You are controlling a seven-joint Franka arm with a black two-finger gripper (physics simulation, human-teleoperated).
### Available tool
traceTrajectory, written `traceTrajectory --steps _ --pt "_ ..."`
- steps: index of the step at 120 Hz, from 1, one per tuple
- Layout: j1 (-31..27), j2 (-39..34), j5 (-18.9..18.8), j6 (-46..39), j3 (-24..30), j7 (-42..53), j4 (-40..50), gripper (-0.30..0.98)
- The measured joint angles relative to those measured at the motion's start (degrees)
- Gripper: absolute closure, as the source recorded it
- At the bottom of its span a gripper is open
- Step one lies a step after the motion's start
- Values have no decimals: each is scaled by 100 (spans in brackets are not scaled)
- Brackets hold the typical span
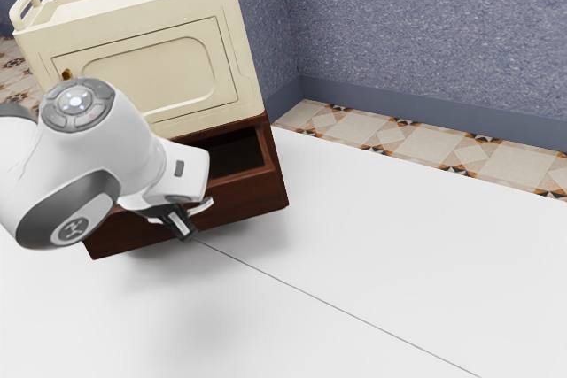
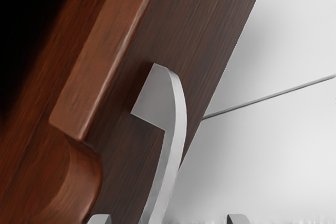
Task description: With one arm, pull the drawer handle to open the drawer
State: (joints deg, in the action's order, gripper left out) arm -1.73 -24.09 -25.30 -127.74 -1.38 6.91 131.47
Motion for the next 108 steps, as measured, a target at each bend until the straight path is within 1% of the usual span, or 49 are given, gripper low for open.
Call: traceTrajectory --steps 52,83,108 --pt "65 -148 -10 -17 4 -117 187 39" --pt "119 -242 1 -16 3 -172 237 45" --pt "125 -261 -2 -14 4 -197 257 42"
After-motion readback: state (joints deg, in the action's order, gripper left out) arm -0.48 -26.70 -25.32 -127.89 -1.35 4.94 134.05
